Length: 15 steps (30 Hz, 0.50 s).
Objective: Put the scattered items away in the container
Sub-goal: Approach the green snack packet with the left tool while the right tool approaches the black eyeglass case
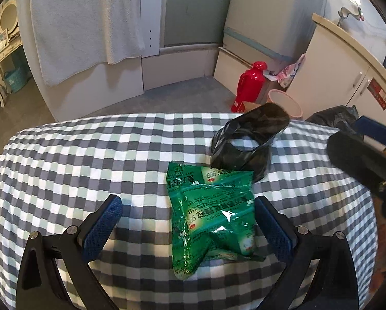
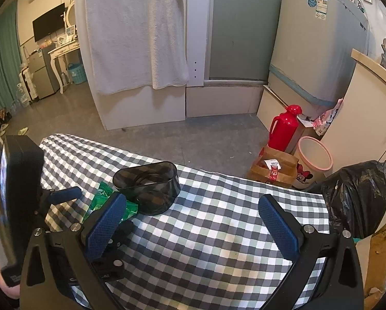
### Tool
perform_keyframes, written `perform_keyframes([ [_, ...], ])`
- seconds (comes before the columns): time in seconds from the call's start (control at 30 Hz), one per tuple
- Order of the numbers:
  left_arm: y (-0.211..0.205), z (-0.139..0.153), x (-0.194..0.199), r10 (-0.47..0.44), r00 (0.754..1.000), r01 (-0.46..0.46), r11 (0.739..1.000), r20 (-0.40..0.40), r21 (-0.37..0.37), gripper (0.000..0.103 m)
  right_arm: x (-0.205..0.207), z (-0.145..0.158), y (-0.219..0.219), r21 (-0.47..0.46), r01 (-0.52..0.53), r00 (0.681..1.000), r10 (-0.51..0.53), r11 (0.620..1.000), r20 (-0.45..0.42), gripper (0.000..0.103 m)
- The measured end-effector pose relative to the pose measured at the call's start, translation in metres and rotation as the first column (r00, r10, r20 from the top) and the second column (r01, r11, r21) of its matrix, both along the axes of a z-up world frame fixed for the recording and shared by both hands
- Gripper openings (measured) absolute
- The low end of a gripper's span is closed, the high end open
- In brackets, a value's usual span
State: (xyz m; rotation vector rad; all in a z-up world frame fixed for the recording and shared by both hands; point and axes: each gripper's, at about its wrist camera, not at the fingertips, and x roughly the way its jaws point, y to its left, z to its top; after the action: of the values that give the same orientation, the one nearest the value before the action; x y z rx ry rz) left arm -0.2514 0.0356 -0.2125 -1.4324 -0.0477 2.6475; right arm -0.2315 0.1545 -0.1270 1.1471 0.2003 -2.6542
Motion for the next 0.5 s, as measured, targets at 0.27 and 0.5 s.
perform_keyframes([
  [0.27,-0.008,-0.002,0.005,0.047,0.998,-0.047,0.999,-0.034,-0.018,0.079,-0.006,-0.009,-0.012,0.004,-0.021,1.000,0.021,1.000,0.018,0.103],
  [0.5,-0.031,0.001,0.005,0.064,0.997,-0.062,0.998,-0.043,0.028,0.050,-0.013,-0.015,-0.027,0.000,-0.047,0.998,0.047,0.999,0.034,0.103],
])
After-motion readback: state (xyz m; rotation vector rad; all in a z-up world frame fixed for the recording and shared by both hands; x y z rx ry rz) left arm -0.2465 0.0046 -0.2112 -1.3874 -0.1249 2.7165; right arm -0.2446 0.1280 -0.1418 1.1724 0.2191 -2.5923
